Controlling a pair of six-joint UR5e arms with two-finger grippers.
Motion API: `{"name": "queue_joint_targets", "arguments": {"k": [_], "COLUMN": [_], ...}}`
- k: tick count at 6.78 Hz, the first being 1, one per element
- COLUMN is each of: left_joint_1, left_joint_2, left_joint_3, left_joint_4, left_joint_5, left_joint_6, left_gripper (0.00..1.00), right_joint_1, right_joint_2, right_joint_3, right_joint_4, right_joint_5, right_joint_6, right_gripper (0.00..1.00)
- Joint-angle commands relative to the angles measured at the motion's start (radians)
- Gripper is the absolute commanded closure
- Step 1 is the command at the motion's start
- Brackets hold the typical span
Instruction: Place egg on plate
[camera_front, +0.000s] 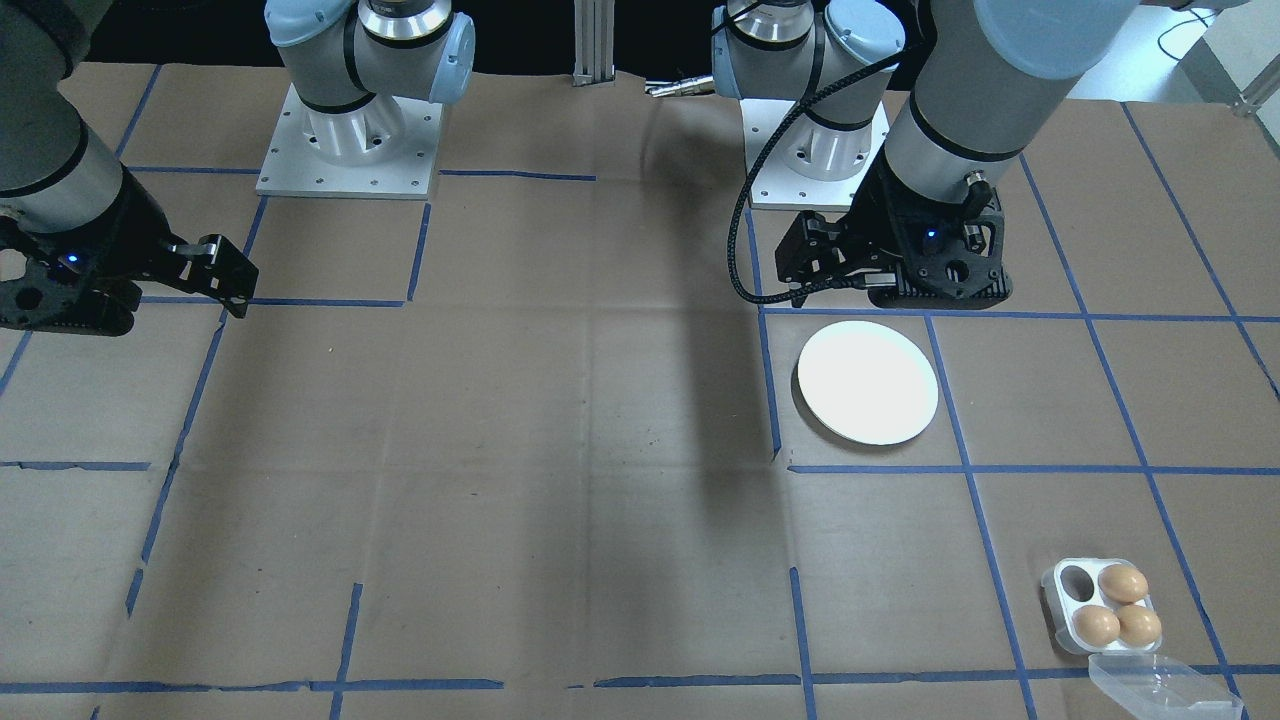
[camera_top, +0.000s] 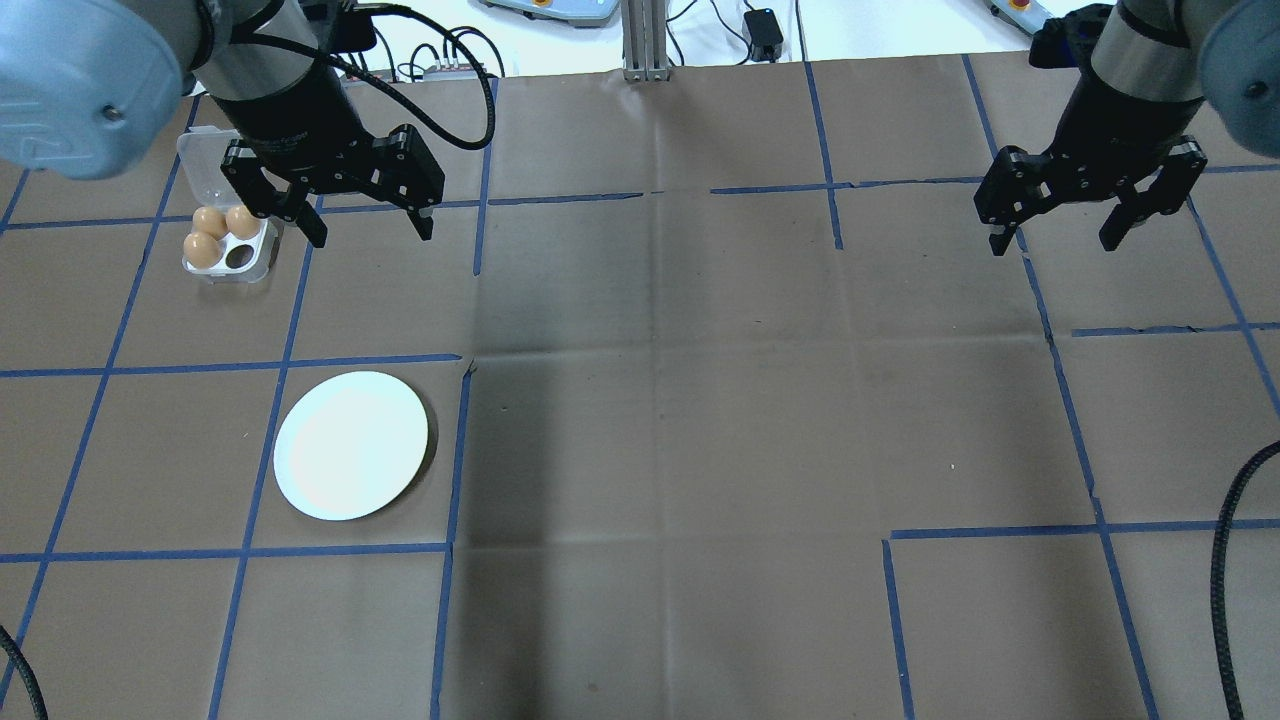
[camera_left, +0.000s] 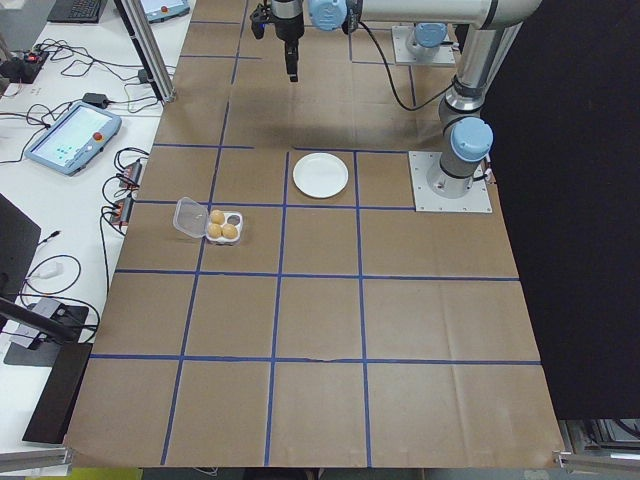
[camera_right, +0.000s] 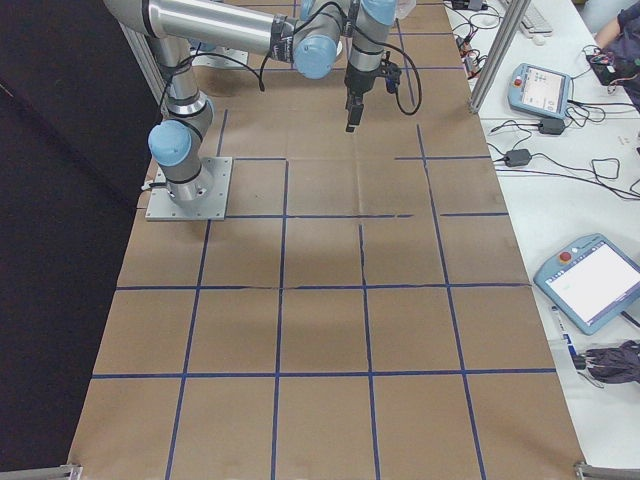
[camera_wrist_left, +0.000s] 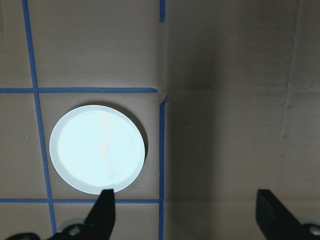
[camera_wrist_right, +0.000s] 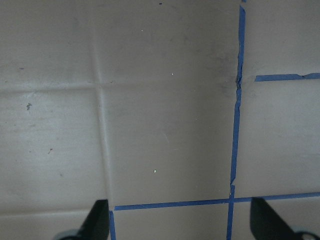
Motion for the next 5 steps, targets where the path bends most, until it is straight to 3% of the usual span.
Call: {"name": "queue_joint_targets", "arguments": {"k": [1,5], "left_joint_1": [0.000,0.000], "left_joint_2": [0.001,0.007], "left_joint_3": [0.000,-0.001], "left_joint_4": [0.000,-0.005], "left_joint_5": [0.000,0.003], "left_joint_6": [0.000,0.004], "left_gripper": [0.01,0.01], "right_joint_1": [0.000,0.000], "right_joint_2": [0.000,0.000], "right_joint_3": [0.000,0.000], "right_joint_4": [0.000,0.000], "right_joint_5": [0.000,0.000], "right_joint_6": [0.000,0.000], "right_gripper": [0.00,0.00]}}
